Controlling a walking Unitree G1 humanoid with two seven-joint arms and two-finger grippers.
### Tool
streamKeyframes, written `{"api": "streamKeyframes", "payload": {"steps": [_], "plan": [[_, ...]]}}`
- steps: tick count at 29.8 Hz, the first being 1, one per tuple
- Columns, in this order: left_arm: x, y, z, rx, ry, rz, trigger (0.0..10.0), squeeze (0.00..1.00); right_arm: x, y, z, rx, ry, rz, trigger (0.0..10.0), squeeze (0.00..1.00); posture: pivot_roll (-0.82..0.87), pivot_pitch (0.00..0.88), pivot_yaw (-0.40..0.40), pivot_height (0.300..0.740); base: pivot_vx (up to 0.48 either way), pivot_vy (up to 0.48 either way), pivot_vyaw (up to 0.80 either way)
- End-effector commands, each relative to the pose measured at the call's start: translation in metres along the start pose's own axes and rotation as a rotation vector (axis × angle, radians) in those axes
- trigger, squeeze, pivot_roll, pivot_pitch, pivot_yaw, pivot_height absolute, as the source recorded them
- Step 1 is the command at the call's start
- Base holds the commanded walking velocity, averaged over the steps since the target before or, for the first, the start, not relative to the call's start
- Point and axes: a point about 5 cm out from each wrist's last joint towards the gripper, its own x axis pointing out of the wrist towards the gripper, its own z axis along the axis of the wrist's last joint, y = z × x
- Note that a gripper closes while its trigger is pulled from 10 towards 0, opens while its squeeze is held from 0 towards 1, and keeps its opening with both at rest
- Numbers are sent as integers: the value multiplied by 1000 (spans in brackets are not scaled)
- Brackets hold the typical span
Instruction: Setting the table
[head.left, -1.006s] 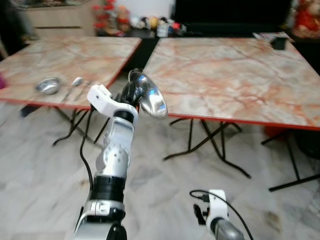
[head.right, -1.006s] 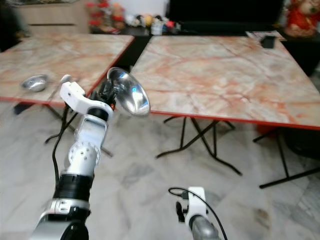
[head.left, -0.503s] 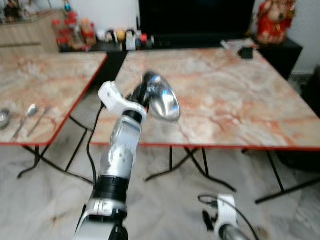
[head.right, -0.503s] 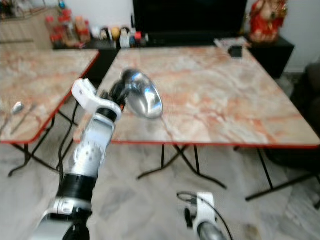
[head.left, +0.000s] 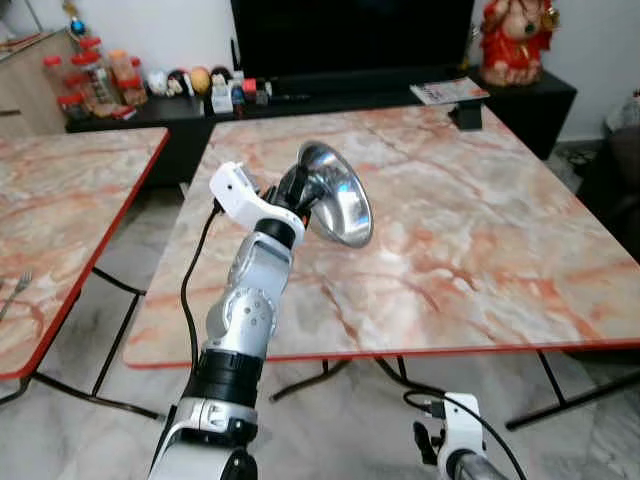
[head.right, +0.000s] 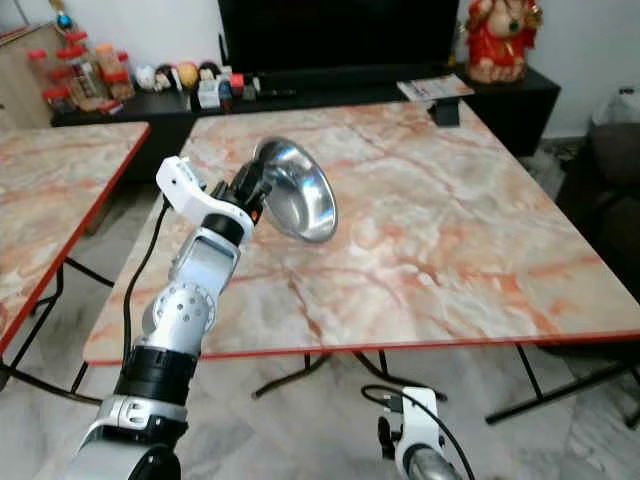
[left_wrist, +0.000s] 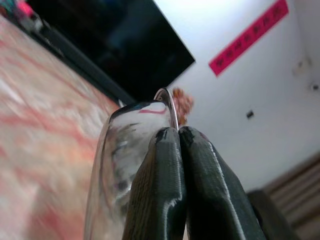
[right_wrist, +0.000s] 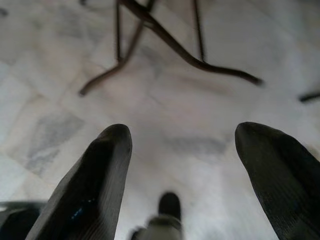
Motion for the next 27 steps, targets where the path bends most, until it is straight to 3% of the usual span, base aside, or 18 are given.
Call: {"api": "streamKeyframes", "payload": {"steps": [1, 5, 27], "plan": [[-6, -8, -20, -101, 16, 20, 10000, 0, 0, 6, 0, 0, 0, 17, 10000, 0, -17, 0, 26, 732, 0, 0, 0], [-8, -7, -19, -90, 13, 30, 10000, 0, 1, 7, -1, -4, 2, 22, 10000, 0, -12, 0, 25, 732, 0, -68, 0], [-6, -9, -18, -101, 5, 25, 10000, 0, 1, 6, 1, -8, -2, 18, 10000, 0, -24, 0, 23, 732, 0, -319, 0]]}}
